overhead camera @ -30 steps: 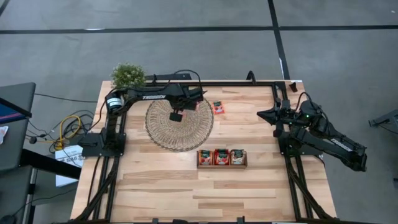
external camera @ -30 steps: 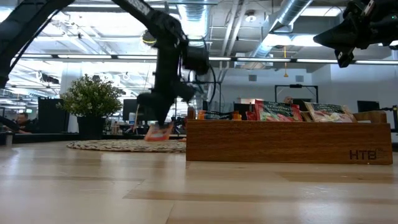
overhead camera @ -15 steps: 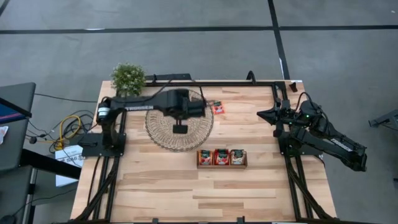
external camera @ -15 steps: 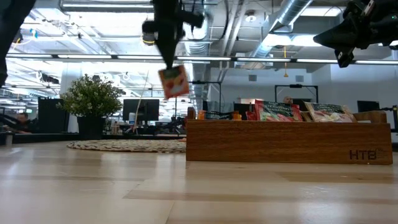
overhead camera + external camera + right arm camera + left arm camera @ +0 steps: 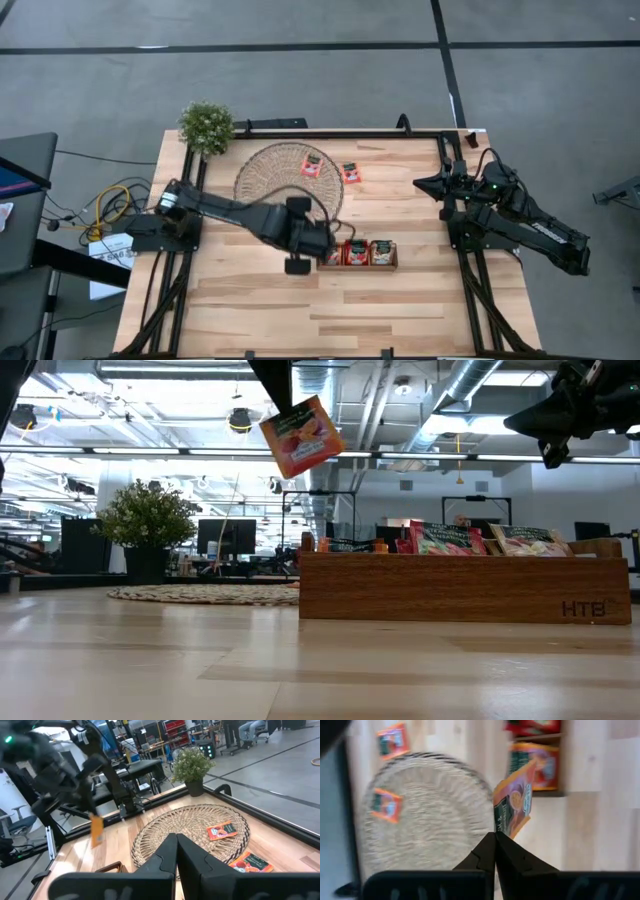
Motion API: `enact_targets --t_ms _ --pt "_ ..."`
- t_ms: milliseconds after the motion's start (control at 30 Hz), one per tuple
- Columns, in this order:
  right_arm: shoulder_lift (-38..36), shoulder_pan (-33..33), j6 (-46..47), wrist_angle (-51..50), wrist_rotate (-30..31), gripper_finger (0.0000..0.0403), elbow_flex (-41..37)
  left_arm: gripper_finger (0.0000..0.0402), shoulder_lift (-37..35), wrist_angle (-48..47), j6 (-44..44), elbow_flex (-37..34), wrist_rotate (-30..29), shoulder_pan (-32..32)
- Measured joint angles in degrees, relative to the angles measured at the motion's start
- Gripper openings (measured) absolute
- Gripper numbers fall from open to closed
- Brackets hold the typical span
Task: Pick & Place Tea
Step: Put the bottom orange tea bag into the left slot of the wooden organizer
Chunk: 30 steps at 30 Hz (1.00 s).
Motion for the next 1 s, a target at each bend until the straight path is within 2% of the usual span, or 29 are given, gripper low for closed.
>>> enact_targets --t_ms 133,400,600,1000 --pt "0.0 -0.01 0.01 0.0 0.0 0.0 -0.01 0.0 3.74 -0.4 -4.56 4.0 1.41 -1.86" --pt "0.0 0.0 1.21 -0.07 -0.02 0.0 -0.02 0.0 14.65 -6.75 -6.74 20.71 4.93 -2.24" --pt "0.0 0.01 1.99 -0.5 -0.14 0.0 -0.02 0.0 15.67 -5.97 -9.0 19.77 11.11 -1.03" --pt "0.0 0.0 1.99 -0.5 -0.04 0.0 -0.02 0.0 17.0 -3.91 -5.18 19.77 7.75 2.28"
